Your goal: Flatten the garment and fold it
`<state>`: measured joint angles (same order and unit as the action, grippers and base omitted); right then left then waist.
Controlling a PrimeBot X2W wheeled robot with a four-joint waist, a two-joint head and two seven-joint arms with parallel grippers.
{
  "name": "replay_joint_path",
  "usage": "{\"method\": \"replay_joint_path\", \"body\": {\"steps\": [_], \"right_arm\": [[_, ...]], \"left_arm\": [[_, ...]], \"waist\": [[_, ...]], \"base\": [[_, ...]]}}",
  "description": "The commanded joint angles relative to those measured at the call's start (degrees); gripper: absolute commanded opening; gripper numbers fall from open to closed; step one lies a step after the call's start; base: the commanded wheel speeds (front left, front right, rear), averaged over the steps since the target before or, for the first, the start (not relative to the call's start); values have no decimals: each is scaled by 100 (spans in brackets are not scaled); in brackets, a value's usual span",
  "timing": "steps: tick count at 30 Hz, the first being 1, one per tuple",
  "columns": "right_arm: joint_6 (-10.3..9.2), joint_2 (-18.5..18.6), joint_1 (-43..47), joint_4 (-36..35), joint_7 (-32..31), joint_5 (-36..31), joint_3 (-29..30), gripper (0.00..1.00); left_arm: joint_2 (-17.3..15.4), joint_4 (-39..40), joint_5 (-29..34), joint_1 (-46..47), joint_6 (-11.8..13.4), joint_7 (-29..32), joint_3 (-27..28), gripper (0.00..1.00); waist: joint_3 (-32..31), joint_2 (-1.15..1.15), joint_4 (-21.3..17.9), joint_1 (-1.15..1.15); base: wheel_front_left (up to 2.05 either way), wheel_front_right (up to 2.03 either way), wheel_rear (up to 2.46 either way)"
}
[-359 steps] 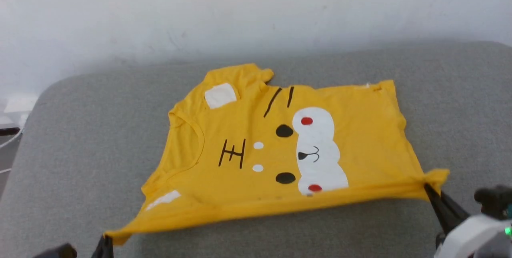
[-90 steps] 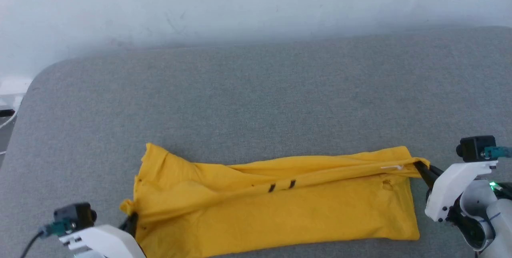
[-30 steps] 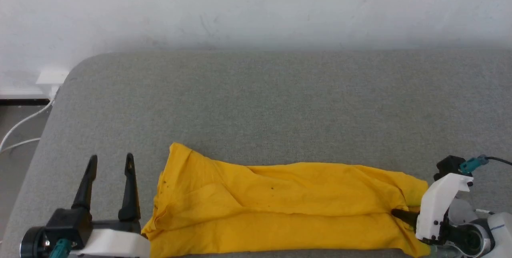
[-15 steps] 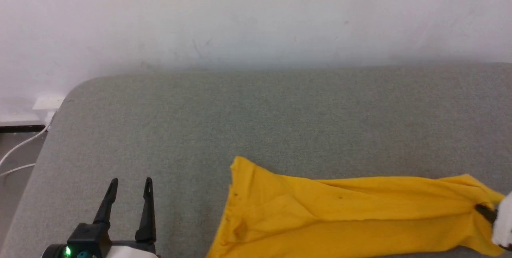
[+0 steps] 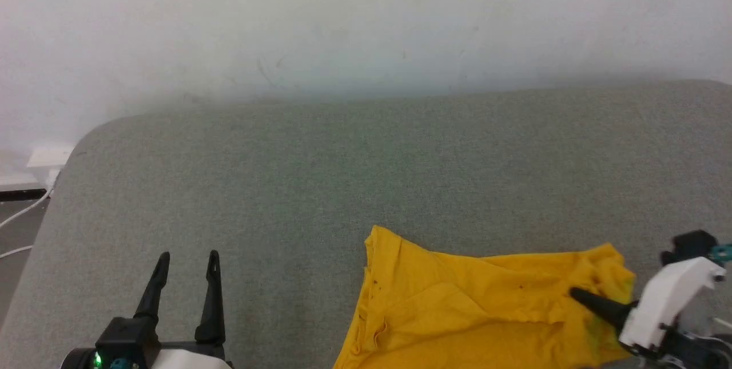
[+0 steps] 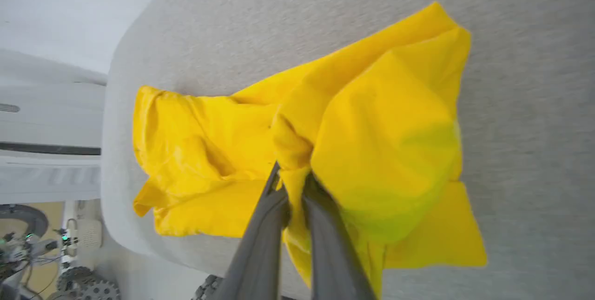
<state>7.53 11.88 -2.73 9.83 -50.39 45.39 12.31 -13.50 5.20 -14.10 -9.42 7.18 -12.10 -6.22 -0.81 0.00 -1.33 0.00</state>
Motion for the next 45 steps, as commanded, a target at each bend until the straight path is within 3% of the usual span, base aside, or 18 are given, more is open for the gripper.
{"method": "replay_joint_path", "body": {"steps": [1,7,13,18,19,20,21,22,27,34,38,45], "right_arm": [[-4,-310,-102,-186,-103,289,-174,0],[-4,-824,-308,-213,32,888,-907,0],[-4,-896,-630,361,812,1322,-2198,0],[-4,-899,-930,1044,1590,1105,-3034,0],[-4,-899,-981,1171,1692,1109,-3184,6],[-4,-899,-1046,1284,1814,1075,-3322,42],[-4,-899,-1114,1375,1935,1031,-3447,90],[-4,-899,-1192,1456,2060,965,-3570,100],[-4,-694,-1681,1381,2543,480,-4476,100],[-4,322,-2362,572,3138,-743,-6011,100],[-4,750,-2269,246,3624,-1405,-5776,100],[-4,832,-1138,-532,4450,-2404,-3794,100]], "left_arm": [[8,29,-10,-49,40,14,-8,100],[31,15,-16,77,6,37,-106,100],[94,-124,-31,352,-102,13,-278,100],[121,-277,-61,461,-130,-50,-308,100],[123,-308,-69,467,-130,-62,-303,100],[123,-337,-76,474,-133,-73,-302,100],[123,-359,-80,488,-140,-85,-305,100],[122,-384,-84,500,-142,-98,-302,100],[104,-487,-110,533,-140,-149,-264,100],[96,-592,-155,529,-118,-192,-215,100],[103,-631,-180,490,-86,-208,-190,100],[130,-636,-231,425,12,-233,-100,100]], "waist": [[11,0,-36,0],[76,0,6,0],[155,0,282,0],[227,0,444,0],[237,0,460,0],[247,0,475,0],[268,0,494,0],[277,0,500,0],[301,0,485,0],[239,0,350,0],[161,0,249,0],[145,0,36,0]], "base": [[0,0,0],[0,0,0],[0,0,0],[0,0,0],[0,0,0],[0,0,0],[0,0,0],[0,0,0],[0,0,0],[0,0,0],[0,0,0],[0,0,0]]}}
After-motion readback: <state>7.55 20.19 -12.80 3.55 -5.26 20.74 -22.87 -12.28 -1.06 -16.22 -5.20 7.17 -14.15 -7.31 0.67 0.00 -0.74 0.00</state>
